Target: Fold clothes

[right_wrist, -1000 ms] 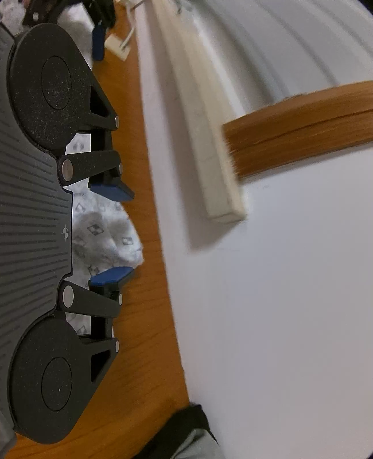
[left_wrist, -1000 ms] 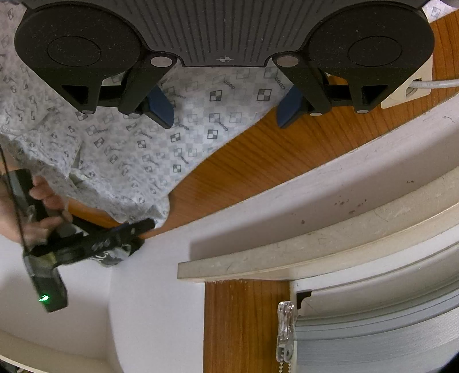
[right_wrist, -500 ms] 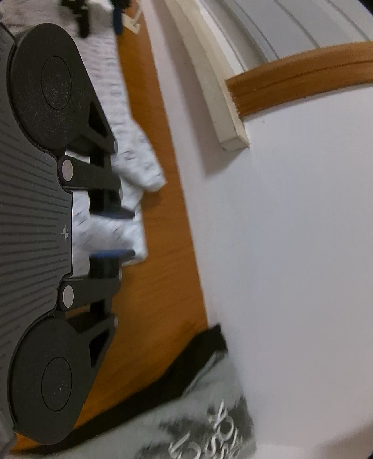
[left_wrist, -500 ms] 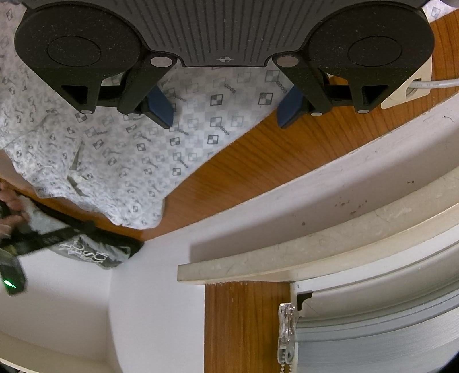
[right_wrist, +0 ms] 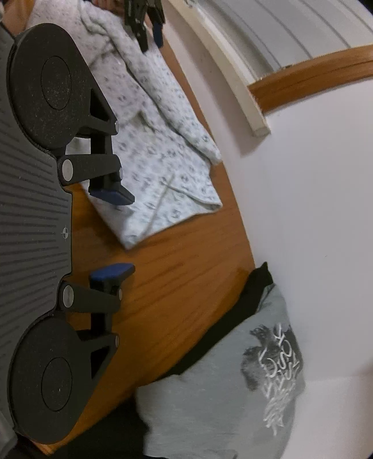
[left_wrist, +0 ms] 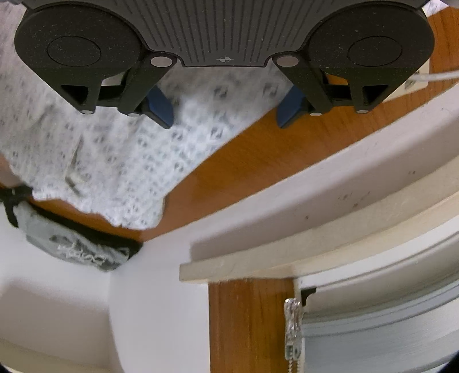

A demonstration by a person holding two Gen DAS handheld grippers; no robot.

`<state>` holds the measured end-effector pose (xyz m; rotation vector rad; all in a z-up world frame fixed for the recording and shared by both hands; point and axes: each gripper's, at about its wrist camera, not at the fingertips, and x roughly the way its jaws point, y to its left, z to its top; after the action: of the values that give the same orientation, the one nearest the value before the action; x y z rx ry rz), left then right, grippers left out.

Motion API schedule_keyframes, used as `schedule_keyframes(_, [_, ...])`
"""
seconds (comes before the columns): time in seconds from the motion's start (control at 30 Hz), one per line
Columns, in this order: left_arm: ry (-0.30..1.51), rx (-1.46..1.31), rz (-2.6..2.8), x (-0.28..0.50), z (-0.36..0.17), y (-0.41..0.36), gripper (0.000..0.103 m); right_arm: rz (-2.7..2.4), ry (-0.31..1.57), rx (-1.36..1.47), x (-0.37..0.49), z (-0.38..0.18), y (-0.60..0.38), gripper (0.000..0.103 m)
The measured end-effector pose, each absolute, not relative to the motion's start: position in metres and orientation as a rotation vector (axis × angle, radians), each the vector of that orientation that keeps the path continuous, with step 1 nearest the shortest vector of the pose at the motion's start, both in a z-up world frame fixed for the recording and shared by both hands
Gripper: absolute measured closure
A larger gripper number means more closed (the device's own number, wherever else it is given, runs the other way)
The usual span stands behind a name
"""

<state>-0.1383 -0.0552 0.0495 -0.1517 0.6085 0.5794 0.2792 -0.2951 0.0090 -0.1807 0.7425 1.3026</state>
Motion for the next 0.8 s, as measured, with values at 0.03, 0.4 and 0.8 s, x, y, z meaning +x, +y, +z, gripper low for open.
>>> schedule_keyframes(0.03, [0.61, -0.155, 0.574, -0.133, 0.054, -0.055, 0.028, 1.313, 0.741, -0.171, 0.278, 0.008, -0.298, 0.054])
schedule_keyframes(0.4, [0.648, -0.092, 0.383, 0.021, 0.076, -0.062, 0.043, 1.381, 0.688, -0.103, 0.274, 0.0, -0.305, 0.053])
schedule_keyframes(0.8, [0.632, -0.013, 0.24, 0.04, 0.083, -0.08, 0.096, 1.409, 0.585, -0.137, 0.266, -0.007, -0.305, 0.053])
